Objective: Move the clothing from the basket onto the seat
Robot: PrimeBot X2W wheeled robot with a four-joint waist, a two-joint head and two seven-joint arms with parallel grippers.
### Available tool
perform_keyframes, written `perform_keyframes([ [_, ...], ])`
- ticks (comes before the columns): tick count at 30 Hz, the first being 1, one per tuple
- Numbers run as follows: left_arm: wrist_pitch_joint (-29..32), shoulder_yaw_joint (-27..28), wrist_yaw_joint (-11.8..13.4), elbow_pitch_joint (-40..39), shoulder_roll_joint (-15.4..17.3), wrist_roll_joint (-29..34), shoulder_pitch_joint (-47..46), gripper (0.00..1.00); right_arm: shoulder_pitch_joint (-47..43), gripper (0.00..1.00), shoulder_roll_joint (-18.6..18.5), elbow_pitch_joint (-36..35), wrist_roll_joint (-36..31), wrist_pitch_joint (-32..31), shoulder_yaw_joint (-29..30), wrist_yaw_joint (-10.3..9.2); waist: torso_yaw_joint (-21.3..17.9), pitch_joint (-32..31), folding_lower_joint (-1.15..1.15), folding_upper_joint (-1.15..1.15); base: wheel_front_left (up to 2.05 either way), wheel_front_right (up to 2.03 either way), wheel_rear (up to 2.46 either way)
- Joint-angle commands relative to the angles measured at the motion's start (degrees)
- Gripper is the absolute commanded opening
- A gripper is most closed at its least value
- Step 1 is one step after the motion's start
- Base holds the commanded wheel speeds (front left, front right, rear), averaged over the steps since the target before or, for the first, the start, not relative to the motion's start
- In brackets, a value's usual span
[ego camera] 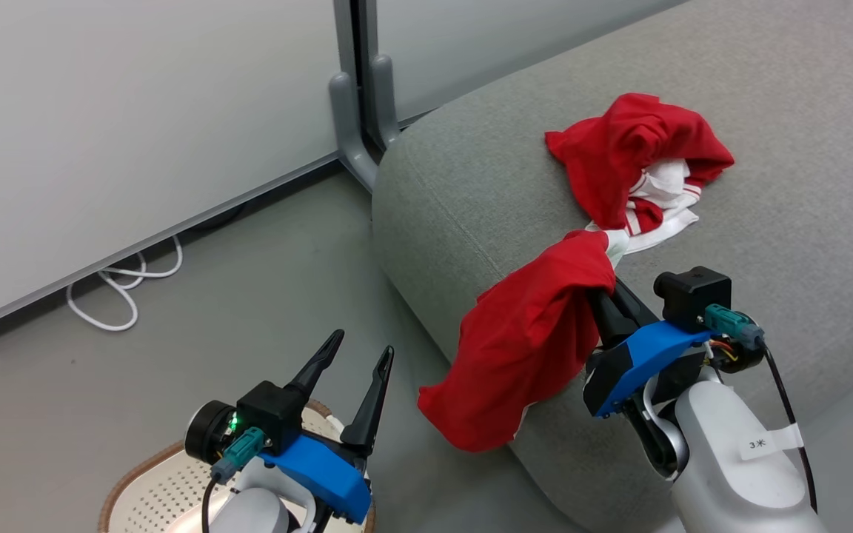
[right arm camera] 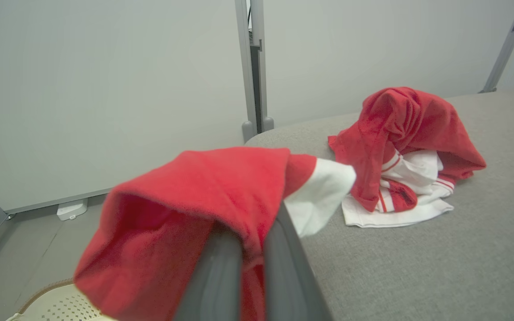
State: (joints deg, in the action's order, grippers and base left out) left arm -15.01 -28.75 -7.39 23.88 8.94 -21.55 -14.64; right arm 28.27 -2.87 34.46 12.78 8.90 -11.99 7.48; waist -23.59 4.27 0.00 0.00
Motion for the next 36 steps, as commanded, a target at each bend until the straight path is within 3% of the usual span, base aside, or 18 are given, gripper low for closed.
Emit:
perform_keyframes([
  [1, -0.26, -0.01, -0.14, -0.19, 0.36, 0.37, -1.34, 1.0, -0.38, 0.0, -0.02, -0.34, 0.28, 0.41, -0.06, 0.03, -2.47, 0.8, 0.0, 0.0, 0.0, 0.0, 0.0],
  [7, -0.26, -0.27, -0.14, -0.07, 0.68, 0.47, -1.57, 1.0, -0.58, 0.0, -0.03, -0.49, 0.51, 0.42, -0.08, 0.03, -5.44, 1.45, 0.0, 0.0, 0.0, 0.0, 0.0],
  [15, -0.26, -0.71, -0.14, 0.1, 0.69, 0.37, -1.85, 1.0, -0.87, 0.0, -0.03, -0.34, 0.87, 0.61, -0.08, 0.02, -6.51, 1.75, 0.0, 0.0, 0.0, 0.0, 0.0],
  [30, -0.26, -2.57, -0.14, 0.18, 1.45, 0.23, -3.98, 1.0, 3.88, 0.0, -0.15, -0.29, -1.29, -0.85, 3.82, 0.03, -4.57, 4.63, 0.0, 0.0, 0.0, 0.0, 0.0],
  [36, -0.26, -4.29, -0.14, -0.8, 2.66, 0.86, -7.12, 1.0, 12.79, 0.0, -3.91, -1.35, -3.29, -4.38, 9.63, 0.02, -2.44, 9.93, 0.0, 0.0, 0.0, 0.0, 0.0],
])
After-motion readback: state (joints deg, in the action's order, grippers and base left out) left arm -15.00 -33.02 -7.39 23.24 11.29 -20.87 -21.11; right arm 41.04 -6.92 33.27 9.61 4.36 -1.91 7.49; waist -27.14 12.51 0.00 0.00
